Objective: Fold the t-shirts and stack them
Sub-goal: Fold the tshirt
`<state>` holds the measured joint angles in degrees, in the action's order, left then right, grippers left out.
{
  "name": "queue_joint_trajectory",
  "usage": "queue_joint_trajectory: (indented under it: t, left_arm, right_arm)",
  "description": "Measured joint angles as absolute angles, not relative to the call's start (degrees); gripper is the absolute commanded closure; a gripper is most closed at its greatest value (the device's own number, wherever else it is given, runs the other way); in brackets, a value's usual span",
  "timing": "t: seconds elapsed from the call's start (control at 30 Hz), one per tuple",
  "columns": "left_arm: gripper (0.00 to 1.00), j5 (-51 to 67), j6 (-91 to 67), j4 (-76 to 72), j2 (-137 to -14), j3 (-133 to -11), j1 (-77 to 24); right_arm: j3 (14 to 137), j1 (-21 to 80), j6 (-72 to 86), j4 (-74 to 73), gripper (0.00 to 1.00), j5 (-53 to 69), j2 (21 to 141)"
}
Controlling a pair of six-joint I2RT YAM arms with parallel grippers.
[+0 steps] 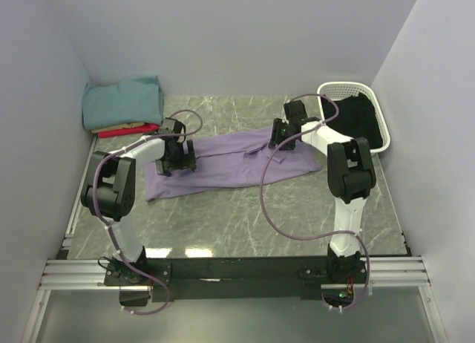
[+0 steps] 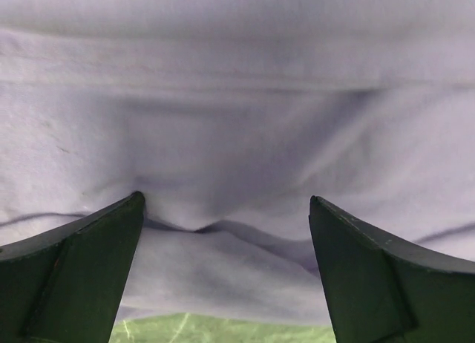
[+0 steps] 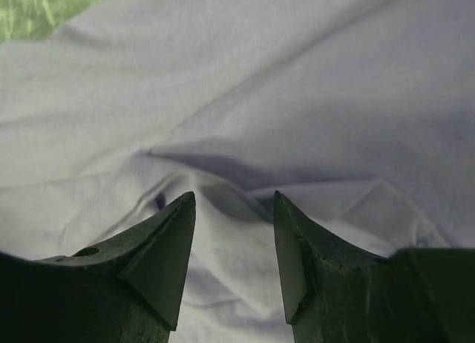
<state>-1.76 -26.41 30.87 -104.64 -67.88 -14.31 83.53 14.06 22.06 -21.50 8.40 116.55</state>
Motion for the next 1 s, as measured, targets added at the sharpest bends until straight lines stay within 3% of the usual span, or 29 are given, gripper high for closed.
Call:
queue_joint_trajectory:
  t: [0.67, 1.0]
  left_arm:
    - [0.01, -10.3, -26.6, 30.8, -107.7, -70.5, -15.4]
    - [0.01, -10.9, -26.8, 30.5, -107.7, -70.6, -17.4]
  right_arm:
    - [105.4, 11.2, 21.3, -25.6, 0.45, 10.2, 130.1]
    - [91.6, 11.6, 21.2, -22.9, 0.45, 22.1, 118.6]
